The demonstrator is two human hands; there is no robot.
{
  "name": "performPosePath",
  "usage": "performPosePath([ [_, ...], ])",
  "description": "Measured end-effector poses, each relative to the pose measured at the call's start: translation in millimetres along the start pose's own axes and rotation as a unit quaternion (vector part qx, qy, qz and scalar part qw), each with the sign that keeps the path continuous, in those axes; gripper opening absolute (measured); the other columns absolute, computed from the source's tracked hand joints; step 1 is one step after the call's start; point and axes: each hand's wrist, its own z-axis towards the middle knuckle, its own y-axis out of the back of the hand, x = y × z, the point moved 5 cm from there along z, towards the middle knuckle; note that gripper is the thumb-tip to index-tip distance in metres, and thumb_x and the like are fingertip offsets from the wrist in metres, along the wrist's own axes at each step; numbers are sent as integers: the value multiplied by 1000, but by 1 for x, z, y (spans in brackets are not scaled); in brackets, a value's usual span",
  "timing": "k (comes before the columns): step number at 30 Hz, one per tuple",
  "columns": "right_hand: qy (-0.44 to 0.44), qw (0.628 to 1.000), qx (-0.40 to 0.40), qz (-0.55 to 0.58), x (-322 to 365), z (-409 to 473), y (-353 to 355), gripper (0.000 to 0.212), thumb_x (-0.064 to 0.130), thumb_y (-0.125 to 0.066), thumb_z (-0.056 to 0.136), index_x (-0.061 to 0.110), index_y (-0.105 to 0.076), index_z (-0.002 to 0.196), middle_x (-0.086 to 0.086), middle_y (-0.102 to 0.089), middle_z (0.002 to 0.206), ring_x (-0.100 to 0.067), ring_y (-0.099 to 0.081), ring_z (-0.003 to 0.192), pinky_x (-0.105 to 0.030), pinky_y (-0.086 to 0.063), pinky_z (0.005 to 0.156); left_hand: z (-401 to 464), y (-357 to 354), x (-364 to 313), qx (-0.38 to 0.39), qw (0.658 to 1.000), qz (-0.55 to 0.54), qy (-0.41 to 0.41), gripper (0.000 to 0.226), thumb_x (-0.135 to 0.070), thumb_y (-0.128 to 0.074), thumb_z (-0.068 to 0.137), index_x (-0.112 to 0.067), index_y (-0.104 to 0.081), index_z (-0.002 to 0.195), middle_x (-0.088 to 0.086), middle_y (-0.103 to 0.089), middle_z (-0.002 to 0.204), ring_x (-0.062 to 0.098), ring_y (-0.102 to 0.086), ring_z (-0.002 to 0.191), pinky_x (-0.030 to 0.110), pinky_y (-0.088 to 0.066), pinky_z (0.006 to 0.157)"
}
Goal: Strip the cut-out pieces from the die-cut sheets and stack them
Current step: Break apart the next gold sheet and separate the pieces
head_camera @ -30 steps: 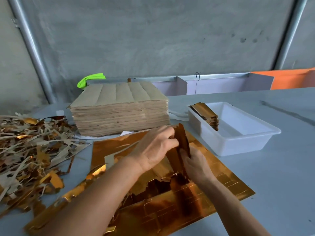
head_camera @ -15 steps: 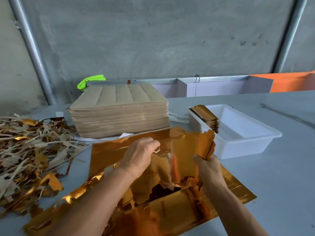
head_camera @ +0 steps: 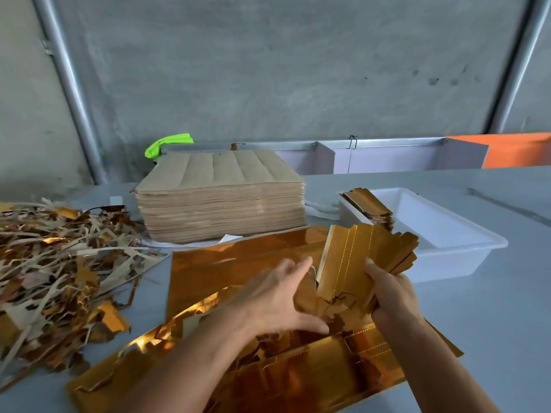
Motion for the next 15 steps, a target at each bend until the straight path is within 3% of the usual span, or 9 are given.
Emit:
performPosePath([
  [2,6,1000,13,6,4,0,1,33,26,-54,96,17,-48,126,-1,-64,93,-21,-62,79,-36,-50,57,4,-11,-4,11,997,72,16,115,-72,-66,65,-32,2,149,7,-38,143,25,-52,114,36,-48,86],
  [3,10,1000,16,2,5,0,3,38,26,-54,95,15,-46,131,-2,-64,98,-23,-62,83,-38,-51,61,4,-16,-3,13,996,88,26,104,-63,-67,72,-27,-7,149,8,-48,134,25,-56,109,34,-48,83],
  [5,11,1000,8,-5,8,0,10,46,28,-54,95,13,-41,137,-7,-62,117,-32,-60,102,-48,-52,78,2,-21,0,-10,997,73,33,56,-44,-61,87,-19,-39,133,5,-60,113,19,-61,95,28,-49,75],
  [7,15,1000,-8,-14,12,1,18,47,28,-54,95,12,-41,137,-10,-57,128,-37,-54,116,-57,-44,96,-3,-22,6,-32,998,45,42,16,-34,-53,95,-20,-55,103,-1,-61,92,11,-61,81,22,-50,67],
  [9,28,999,-23,-26,17,3,23,40,26,-54,95,10,-44,130,-10,-60,119,-36,-56,111,-58,-44,97,-9,-19,11,-52,997,40,50,10,-30,-52,96,-21,-56,98,-6,-56,81,7,-59,72,19,-48,62],
  [13,42,997,-28,-66,15,2,18,16,25,-51,97,14,-47,107,-1,-61,93,-25,-58,95,-50,-47,93,-9,-9,4,-120,989,76,35,37,-20,-49,97,-20,-41,133,-7,-49,75,6,-49,58,16,-39,52],
  [15,29,997,-8,-68,10,0,9,14,27,-48,98,14,-48,103,0,-61,91,-23,-58,89,-48,-47,87,-7,-7,0,-141,986,84,34,40,-15,-47,98,-19,-38,137,-5,-55,76,8,-53,59,18,-44,53],
])
